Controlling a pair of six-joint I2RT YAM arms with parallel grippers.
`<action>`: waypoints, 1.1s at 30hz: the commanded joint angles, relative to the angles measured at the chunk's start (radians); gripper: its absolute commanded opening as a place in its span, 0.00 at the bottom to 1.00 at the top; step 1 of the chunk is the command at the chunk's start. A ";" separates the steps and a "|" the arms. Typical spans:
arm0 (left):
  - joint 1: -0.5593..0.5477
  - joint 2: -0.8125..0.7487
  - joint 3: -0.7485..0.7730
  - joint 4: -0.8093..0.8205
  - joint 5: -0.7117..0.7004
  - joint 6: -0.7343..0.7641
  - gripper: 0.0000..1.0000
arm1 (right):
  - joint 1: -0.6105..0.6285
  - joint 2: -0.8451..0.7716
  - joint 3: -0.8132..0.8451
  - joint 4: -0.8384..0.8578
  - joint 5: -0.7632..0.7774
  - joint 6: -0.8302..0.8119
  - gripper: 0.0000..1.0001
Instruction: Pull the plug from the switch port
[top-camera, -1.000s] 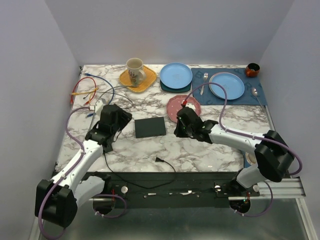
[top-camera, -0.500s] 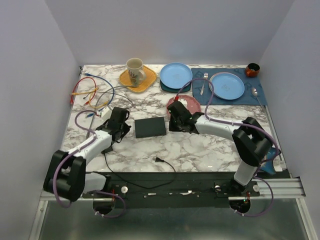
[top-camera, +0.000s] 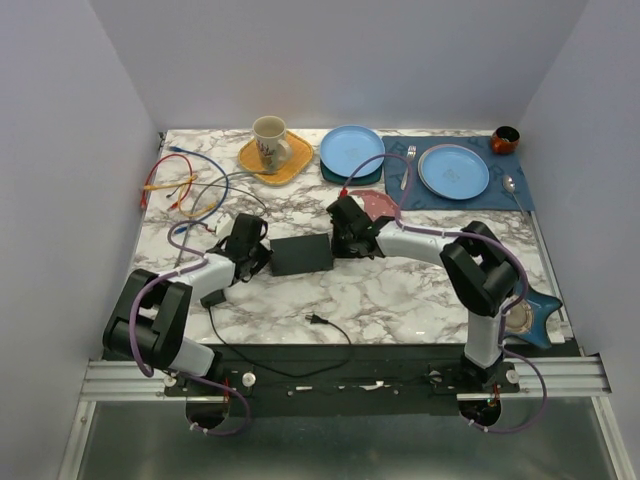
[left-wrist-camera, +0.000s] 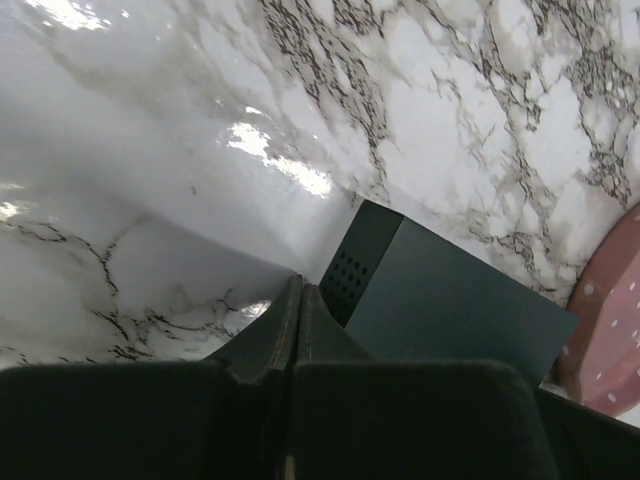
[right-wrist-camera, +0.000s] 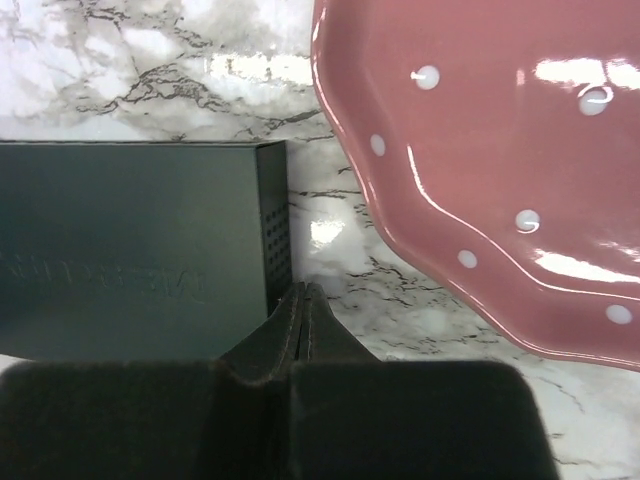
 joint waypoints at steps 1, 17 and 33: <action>-0.061 0.011 -0.040 0.019 0.045 0.008 0.00 | 0.022 -0.002 -0.039 0.013 -0.052 -0.009 0.01; -0.376 -0.009 -0.066 0.081 0.055 0.011 0.00 | 0.111 -0.241 -0.328 0.072 -0.028 0.067 0.01; -0.563 0.053 0.064 -0.043 -0.078 -0.035 0.00 | 0.112 -0.396 -0.453 0.040 0.095 0.079 0.01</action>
